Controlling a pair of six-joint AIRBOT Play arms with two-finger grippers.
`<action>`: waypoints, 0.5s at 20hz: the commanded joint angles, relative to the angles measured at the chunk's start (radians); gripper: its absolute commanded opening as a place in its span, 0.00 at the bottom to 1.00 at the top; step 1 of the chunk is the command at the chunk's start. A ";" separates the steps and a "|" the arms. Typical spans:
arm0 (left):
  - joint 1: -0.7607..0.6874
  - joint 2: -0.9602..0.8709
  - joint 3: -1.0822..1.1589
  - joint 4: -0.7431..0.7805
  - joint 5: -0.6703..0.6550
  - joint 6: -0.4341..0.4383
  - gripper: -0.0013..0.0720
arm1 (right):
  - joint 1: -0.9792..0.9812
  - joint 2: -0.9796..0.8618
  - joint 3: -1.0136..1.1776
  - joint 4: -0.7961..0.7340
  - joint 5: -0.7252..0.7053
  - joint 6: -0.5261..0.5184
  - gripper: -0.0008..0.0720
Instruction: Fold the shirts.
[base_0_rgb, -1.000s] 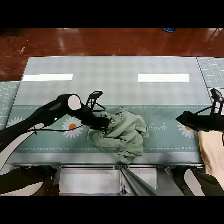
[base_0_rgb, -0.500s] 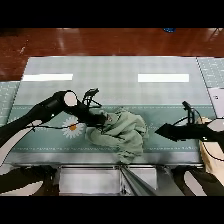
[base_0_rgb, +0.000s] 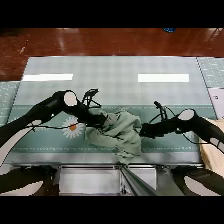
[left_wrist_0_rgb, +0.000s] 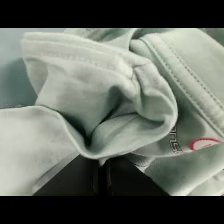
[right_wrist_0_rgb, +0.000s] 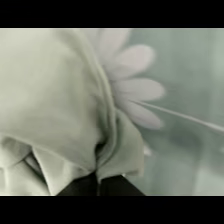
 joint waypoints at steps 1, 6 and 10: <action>0.018 0.016 0.003 0.003 -0.019 0.011 0.05 | 0.058 -0.039 0.112 0.028 0.044 -0.048 0.04; 0.196 0.190 0.157 0.006 -0.105 0.063 0.05 | -0.037 0.064 0.560 -0.105 0.203 0.025 0.04; 0.382 0.398 0.386 0.005 -0.044 0.059 0.05 | -0.097 0.075 1.069 -0.314 0.313 0.140 0.04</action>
